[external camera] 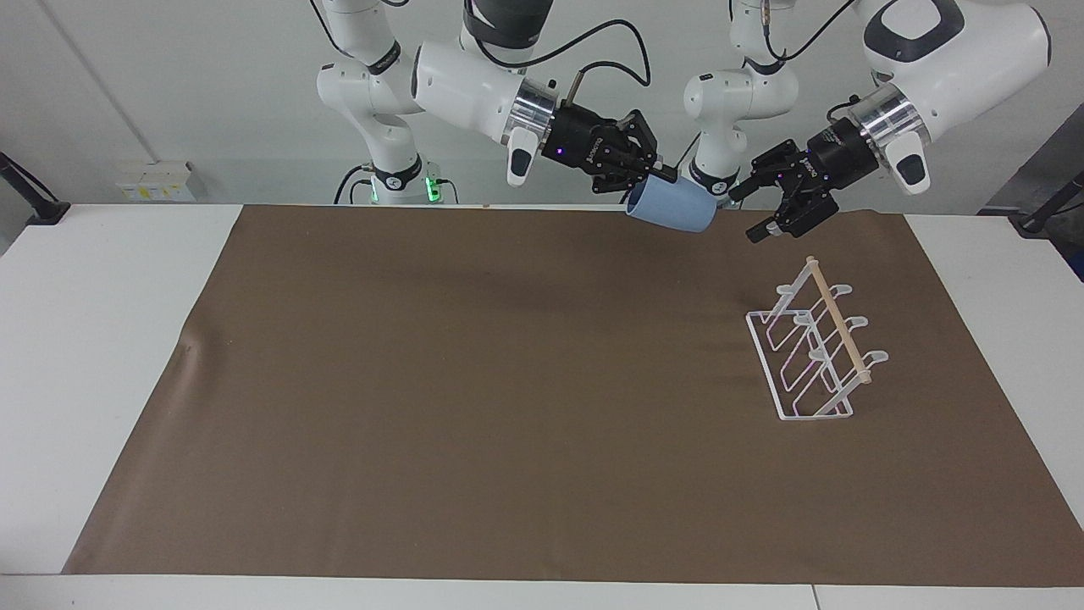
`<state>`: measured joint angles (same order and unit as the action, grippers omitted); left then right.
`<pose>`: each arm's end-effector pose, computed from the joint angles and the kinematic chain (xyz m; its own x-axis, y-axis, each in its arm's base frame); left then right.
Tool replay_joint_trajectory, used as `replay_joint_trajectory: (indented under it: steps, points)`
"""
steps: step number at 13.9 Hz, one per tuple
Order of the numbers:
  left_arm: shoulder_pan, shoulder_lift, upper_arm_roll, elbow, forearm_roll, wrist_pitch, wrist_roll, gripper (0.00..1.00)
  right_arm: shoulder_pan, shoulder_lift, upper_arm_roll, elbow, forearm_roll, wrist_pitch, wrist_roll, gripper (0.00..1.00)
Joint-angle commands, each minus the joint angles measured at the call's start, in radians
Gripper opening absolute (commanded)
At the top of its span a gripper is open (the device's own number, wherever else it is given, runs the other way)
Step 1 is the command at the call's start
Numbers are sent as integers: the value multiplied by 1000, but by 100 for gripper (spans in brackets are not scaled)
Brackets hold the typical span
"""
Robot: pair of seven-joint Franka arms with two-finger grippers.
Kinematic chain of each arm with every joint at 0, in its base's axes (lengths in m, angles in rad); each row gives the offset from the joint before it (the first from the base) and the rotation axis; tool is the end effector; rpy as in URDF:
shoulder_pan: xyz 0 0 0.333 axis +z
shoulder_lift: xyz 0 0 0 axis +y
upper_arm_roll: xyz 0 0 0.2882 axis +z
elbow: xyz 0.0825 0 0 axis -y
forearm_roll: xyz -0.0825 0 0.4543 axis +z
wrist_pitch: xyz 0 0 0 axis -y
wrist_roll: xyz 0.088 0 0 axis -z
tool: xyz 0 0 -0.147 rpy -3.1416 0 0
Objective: Hang cup on cup holder
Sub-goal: 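Carry the cup toward the left gripper while the left gripper rises, then close the left gripper on the cup body beside the right gripper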
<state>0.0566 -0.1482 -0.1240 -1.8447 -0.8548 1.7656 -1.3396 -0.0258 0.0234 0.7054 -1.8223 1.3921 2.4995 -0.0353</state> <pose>0.5959 -0.1397 0.5554 0.1788 0.6752 -0.7156 0.9819 -0.0764 0.1732 0.5441 0.4579 0.5302 0.9764 -0.2157 -0.0005 -0.0666 -0.2994 -0.9518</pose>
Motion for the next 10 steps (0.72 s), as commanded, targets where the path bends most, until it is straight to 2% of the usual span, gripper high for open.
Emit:
replay_joint_trajectory:
  steps: [1,10]
  points:
    - [-11,-39,3,-44,-32,-1,-15,100,-17,-5,34,5,27,9,55,0]
    - [22,-33,12,-22,8,-52,-7,100,-19,-7,34,5,25,9,60,0]
